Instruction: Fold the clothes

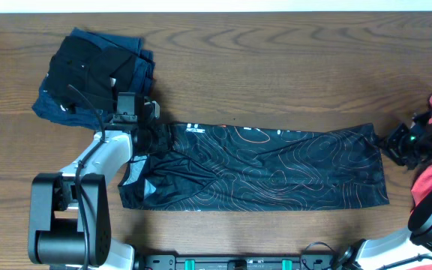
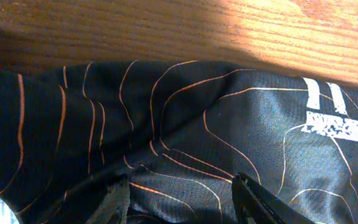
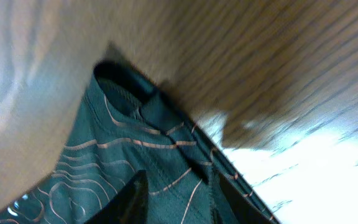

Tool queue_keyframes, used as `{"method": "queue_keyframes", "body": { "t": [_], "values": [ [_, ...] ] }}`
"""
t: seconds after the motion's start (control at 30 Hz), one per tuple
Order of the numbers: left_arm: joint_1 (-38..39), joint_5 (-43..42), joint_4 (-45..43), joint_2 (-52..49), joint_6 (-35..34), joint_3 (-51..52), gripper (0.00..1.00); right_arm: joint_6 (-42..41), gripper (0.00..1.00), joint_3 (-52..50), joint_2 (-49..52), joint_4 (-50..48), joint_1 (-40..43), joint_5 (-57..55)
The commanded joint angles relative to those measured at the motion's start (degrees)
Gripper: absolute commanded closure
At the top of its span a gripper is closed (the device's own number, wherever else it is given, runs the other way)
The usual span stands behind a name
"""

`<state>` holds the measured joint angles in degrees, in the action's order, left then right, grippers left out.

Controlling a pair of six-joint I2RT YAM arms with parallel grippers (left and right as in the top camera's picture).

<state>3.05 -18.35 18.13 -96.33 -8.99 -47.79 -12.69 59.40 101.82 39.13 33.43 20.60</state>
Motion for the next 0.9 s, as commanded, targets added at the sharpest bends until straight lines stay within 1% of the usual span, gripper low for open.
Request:
{"method": "queue_keyframes", "body": {
  "t": [0.0, 0.13, 0.2, 0.23, 0.3, 0.33, 0.57, 0.7, 0.8, 0.87],
  "values": [
    [-0.09, 0.81, 0.57, -3.43, 0.33, 1.6, 0.44, 0.22, 0.66, -1.84, -0.46, -0.11, -2.01, -3.21],
    [-0.09, 0.83, 0.57, -3.43, 0.33, 1.6, 0.44, -0.59, 0.66, -3.76, -0.46, -2.1, -3.85, -3.69],
    [-0.09, 0.81, 0.61, -3.43, 0.33, 1.6, 0.44, -0.63, 0.71, -5.27, -0.46, -3.82, -4.79, -4.09],
    [-0.09, 0.81, 0.63, -3.43, 0.33, 1.6, 0.44, -1.14, 0.78, -5.77, -0.46, -4.39, -5.01, -4.96],
    [-0.09, 0.81, 0.79, -3.43, 0.31, 1.6, 0.44, -2.8, 0.96, -5.84, -0.46, -4.17, -4.81, -7.76],
    [-0.09, 0.81, 0.83, -3.43, 0.31, 1.6, 0.44, -3.17, 0.99, -5.79, -0.59, -4.11, -4.44, -8.41],
    [-0.09, 0.81, 1.18, -3.43, 0.31, 1.6, 0.44, -3.17, 0.99, -2.23, -2.29, -1.27, 0.17, -8.57],
    [-0.09, 0.81, 0.81, -3.43, 0.31, 1.6, 0.44, -3.19, 0.99, -0.98, -3.43, -0.76, 1.44, -8.09],
    [-0.09, 0.81, 0.57, -3.43, 0.31, 1.57, 0.44, -3.19, 0.94, -0.94, -3.93, -0.94, 1.44, -7.91],
    [-0.09, 0.81, 0.59, -3.43, 0.31, 1.53, 0.44, -3.17, 0.94, -0.85, -4.11, -1.09, 1.44, -7.93]
  ]
}}
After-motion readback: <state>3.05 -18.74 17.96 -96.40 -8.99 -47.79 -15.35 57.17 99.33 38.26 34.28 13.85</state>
